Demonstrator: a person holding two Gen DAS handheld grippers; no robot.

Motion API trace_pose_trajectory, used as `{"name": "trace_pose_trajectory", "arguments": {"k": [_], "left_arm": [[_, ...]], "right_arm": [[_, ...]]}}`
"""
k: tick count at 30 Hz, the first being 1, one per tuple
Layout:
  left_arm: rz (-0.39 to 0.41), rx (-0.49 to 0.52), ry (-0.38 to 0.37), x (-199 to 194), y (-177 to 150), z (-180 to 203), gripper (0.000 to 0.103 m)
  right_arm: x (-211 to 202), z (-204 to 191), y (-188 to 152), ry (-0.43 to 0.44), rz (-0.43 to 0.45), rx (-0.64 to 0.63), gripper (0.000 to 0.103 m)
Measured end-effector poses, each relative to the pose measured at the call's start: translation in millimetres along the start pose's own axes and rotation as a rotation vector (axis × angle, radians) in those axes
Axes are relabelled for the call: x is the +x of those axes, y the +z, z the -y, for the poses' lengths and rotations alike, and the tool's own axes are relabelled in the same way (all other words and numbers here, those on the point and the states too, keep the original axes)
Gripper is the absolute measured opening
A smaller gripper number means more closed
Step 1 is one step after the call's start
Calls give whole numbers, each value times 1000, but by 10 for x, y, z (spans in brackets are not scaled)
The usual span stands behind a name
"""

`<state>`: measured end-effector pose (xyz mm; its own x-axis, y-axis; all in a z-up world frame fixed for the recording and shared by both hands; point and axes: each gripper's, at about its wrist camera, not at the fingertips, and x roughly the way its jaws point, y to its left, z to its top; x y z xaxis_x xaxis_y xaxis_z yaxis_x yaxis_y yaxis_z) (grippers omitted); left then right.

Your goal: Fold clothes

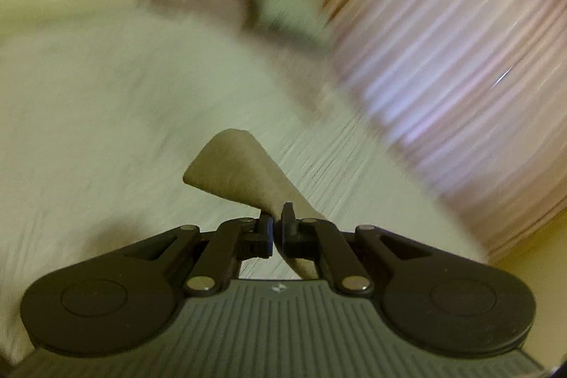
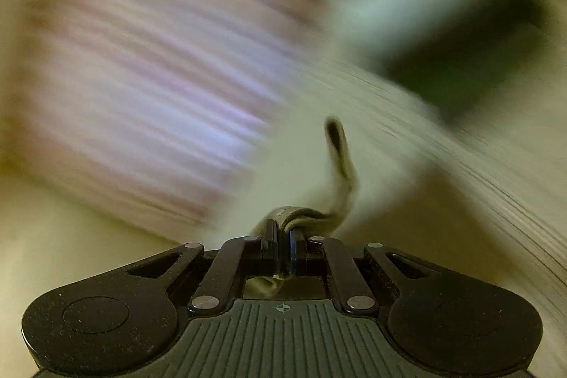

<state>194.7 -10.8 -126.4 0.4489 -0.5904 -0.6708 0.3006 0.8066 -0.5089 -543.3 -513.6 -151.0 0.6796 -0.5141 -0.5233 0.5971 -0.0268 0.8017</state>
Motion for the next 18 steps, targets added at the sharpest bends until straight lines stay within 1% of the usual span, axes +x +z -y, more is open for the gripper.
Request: {"name": "trace_pose_trajectory", "arguments": {"k": [1,3,4,5,6,7,8,9,10,11,12,14,15,18], "left_arm": [[-46,16,58,165,-243,-101,7],[-136,29,187,479,-697,-321,10],[-179,31,254,631,-916,-435,10],[-215,35,313,759,-1116,-544,10],[-226,35,344,803,-1250,-631,10],[-221,26,357,776,-1329,-699,14],[-215,17,369,749,-1408,-768,18],[-209,8,382,721,-1487,-836,27],[-198,-6,391,683,-1550,-896,32],[-182,-28,384,628,-1574,-938,32],[-172,-53,360,578,-1573,-973,32],[-154,-105,309,480,-1574,-1038,37],[-146,-135,284,456,-1578,-1056,41],[-129,-194,235,502,-1625,-1090,42]], "right_arm": [[17,407,-157,-86,-32,40,4],[47,1119,-440,-296,-103,100,5],[51,1352,-550,-363,-129,111,6],[41,1495,-617,-396,-143,112,10],[8,1588,-651,-413,-144,122,23],[-36,1653,-671,-421,-137,141,53],[-94,1678,-675,-405,-122,148,65],[-161,1674,-669,-374,-100,147,65],[-188,1670,-630,-347,-87,143,65],[-187,1666,-569,-324,-81,139,65],[-174,1653,-557,-298,-79,139,65],[-110,1676,-599,-253,-88,149,65],[-66,1675,-641,-244,-95,150,65],[13,1726,-778,-251,-121,147,65]]}}
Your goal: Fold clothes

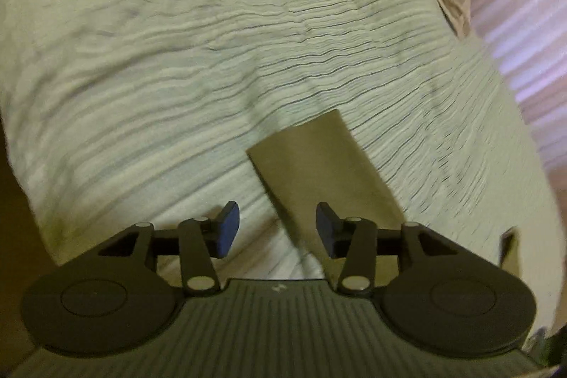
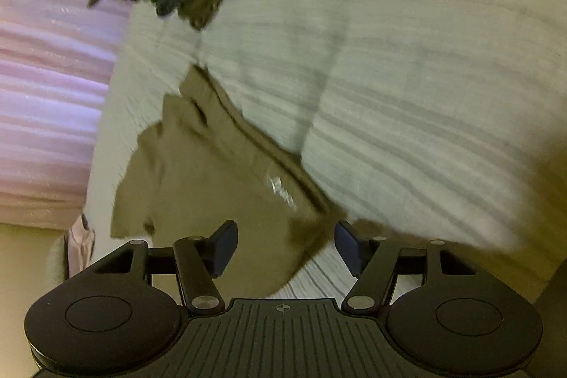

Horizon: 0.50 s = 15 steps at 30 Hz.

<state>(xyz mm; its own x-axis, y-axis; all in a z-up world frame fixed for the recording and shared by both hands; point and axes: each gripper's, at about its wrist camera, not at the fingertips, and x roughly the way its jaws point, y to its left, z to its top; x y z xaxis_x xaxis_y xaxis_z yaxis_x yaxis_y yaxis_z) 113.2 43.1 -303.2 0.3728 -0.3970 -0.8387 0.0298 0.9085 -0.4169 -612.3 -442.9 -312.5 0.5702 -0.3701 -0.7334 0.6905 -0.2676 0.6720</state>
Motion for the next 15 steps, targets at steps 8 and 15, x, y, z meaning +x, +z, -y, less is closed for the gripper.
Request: {"name": "trace_pose_trajectory", "arguments": {"k": [8,15], "left_arm": [[6,69,52,513,72,191,3],[44,216,35,228,191,352,2]], "right_arm": [[67,17,-70,-24,57,29,7],[-426,-264,99,41,87,-32,5]]}}
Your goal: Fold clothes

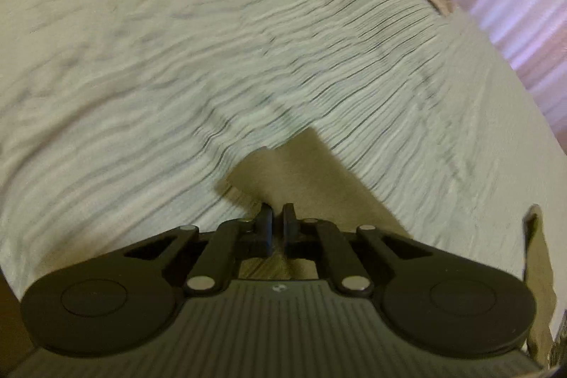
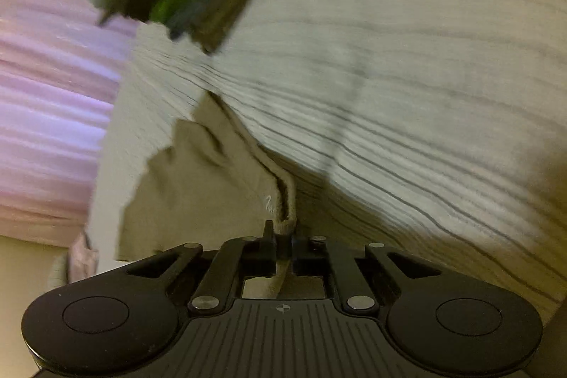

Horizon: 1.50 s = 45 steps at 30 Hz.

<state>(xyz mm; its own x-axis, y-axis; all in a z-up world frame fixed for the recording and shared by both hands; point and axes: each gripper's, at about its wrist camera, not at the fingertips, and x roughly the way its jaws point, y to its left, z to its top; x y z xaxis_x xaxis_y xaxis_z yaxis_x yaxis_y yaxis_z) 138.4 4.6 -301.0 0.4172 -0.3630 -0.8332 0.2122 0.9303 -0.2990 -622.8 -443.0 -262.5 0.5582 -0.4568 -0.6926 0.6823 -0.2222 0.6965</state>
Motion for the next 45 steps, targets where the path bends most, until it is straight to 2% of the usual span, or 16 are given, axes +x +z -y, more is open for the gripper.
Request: {"name": "trace_pose_trajectory", "arguments": {"k": [6,8,10,12,13,14,15,17,20,24,28,30,33,36,38,45], "left_arm": [[28,116,39,-126,31,82,2],[-19,156,98,34,-34,130,3],[-64,234,206,195,-135,228,15],[-77,297,314,214,-203,327,22],[-63,299,324,136,-201,354,23],[-48,300,333,58,-198,380,22],[-33,305,324,-23,-188,432,19],[-1,325,247,-194,-146,615,19],[-24,403,65,-73,-117,1152,20],[-76,540,-226,568,-291,2249,20],[-166,545,-423,1307,-518,3275,19],[-201,525,-471,1591,-586,3637,19],[-226,442,-488,1916,-579,3907,16],[-258,347,-497,2161,-566,4023,15],[-275,281,-550,2251,-556,4042,15],[-328,97,-660,2460,-632,4079,15]], "right_arm": [[-82,1,12,-61,-26,-34,5],[56,101,-16,-126,-66,-28,5],[214,182,-49,-205,-127,-24,6],[246,154,-56,-273,-142,-51,35],[207,108,-45,-302,-125,-78,58],[142,50,-28,-328,-94,-111,65],[88,-8,-2,-357,-65,-139,65],[27,-141,66,-401,-9,-185,65],[143,-342,119,-359,58,-200,65],[548,-586,58,-255,127,-156,65],[989,-820,-22,-146,196,-105,65],[1152,-922,-26,-91,232,-98,65],[1427,-1022,32,-34,245,-107,55],[1696,-1006,90,-66,212,-108,55],[1806,-948,97,-80,198,-105,55],[1851,-873,53,-97,199,-99,55]]}}
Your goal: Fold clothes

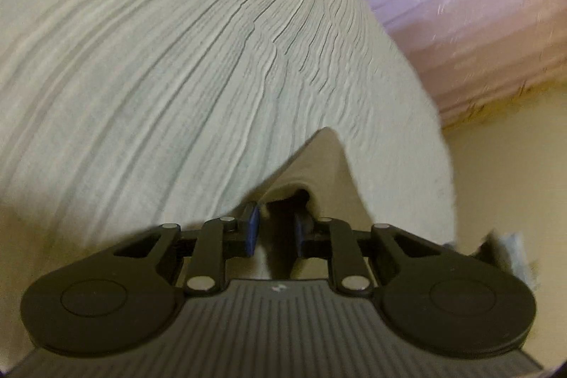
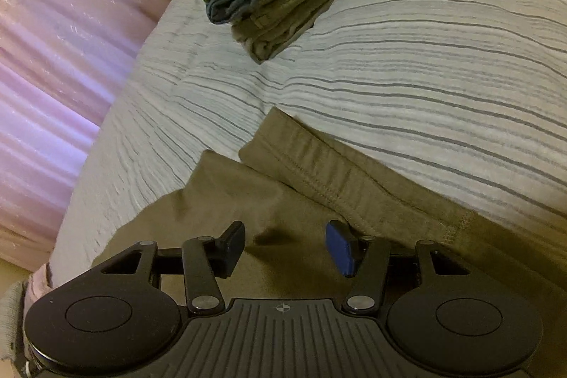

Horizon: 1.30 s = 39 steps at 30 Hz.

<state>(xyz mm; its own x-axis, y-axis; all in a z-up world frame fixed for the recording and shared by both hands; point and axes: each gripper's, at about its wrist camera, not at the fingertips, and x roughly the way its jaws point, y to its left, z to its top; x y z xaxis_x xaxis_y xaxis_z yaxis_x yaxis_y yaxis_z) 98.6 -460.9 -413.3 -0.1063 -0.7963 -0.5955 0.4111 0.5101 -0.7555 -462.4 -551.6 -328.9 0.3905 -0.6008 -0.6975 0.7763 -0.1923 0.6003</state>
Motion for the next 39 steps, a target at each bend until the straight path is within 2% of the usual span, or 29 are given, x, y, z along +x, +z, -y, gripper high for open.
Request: {"name": "trace_pose_trajectory", "arguments": {"k": [2,3,5,7,9,12,15,16,18,19,21,23,25,26,28,30,33,35,39], "left_arm": [[-14,-7,-12,95,-38,2,14],[-21,3,-21,132,-54,25,0],[13,117,4,83,-43,212,0],[113,384,77,-123,0,608,0],[255,672,135,-401,42,1039,0],[407,1071,200,-802,89,1590,3],[521,1497,268,-1047,-153,1927,4],[507,1560,285,-1051,-241,1924,5],[405,1555,297,-1028,-348,1787,5],[340,1514,310,-1001,-373,1669,7],[165,1311,357,-898,-330,1280,13],[17,1096,393,-818,-277,896,13],[-27,860,397,-835,-158,571,18],[-5,751,381,-847,-58,478,22],[65,555,356,-866,178,344,41],[146,327,320,-815,528,261,48],[212,-1,230,-731,895,95,51],[228,-185,170,-642,1074,-2,51],[208,-412,101,-404,1227,-111,51]], "right_arm": [[36,-4,11,-8,-7,-5,55],[43,-5,14,-11,-11,-10,55],[54,-12,29,-16,-23,-22,54],[74,-21,62,-23,-43,-34,54],[97,-20,92,-30,-59,-40,51],[113,8,125,-34,-76,-34,44],[107,40,141,-30,-83,-17,43],[112,46,144,-31,-84,-13,43],[114,53,150,-31,-86,-6,43],[111,57,152,-29,-87,-2,43],[101,69,152,-21,-88,5,44],[96,81,156,-13,-92,5,44],[93,83,156,-9,-95,-1,44],[92,81,154,-9,-96,-4,44],[91,74,147,-12,-94,-9,44],[90,60,133,-16,-90,-19,44],[94,44,117,-21,-85,-31,44],[97,36,104,-24,-82,-36,44],[108,27,87,-29,-76,-43,44]]}}
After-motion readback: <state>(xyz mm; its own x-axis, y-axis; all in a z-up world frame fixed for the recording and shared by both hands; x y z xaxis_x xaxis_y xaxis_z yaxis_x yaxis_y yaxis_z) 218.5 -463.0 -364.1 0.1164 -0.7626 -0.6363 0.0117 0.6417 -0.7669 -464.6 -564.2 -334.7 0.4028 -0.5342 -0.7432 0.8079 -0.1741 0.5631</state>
